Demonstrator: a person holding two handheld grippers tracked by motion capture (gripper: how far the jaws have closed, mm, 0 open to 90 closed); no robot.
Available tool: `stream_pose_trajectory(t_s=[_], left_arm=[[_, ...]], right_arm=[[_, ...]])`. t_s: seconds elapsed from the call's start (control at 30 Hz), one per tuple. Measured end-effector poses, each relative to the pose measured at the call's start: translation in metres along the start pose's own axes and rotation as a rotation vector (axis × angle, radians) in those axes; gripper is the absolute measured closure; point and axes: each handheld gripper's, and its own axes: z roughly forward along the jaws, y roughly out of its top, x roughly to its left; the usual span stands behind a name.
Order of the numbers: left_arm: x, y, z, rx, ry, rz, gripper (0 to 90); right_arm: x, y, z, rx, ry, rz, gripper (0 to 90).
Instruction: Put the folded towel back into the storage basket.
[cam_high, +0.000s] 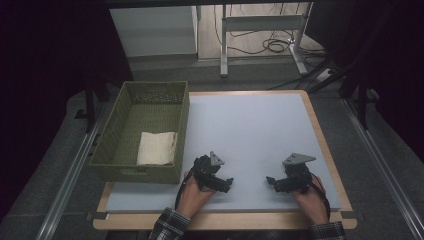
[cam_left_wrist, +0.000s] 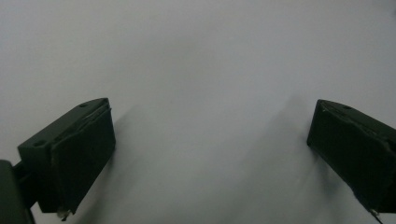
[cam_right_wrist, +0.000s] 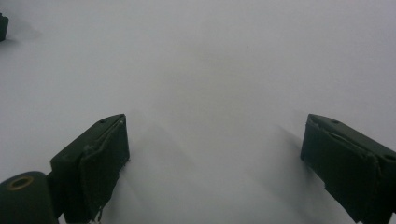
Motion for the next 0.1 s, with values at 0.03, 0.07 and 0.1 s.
stream_pose_trajectory(t_s=[0.03,0.07,0.1], left_arm=[[-0.0002,-0.0002,0.0002,-0.002,0.001,0.0,1.0],[-0.0001,-0.0001,0.0001,-0.001,0.001,0.001,1.0],[-0.0004,-0.0002,0.0002,-0.003,0.002,0.001,1.0]], right_arm=[[0.0002,-0.0002,0.0,0.0,-0.001,0.001,7.9],[0.0002,-0.0004,0.0,-0.001,-0.001,0.001,7.9],[0.0002,-0.0003,0.0001,-0.001,0.0,0.002,7.9]])
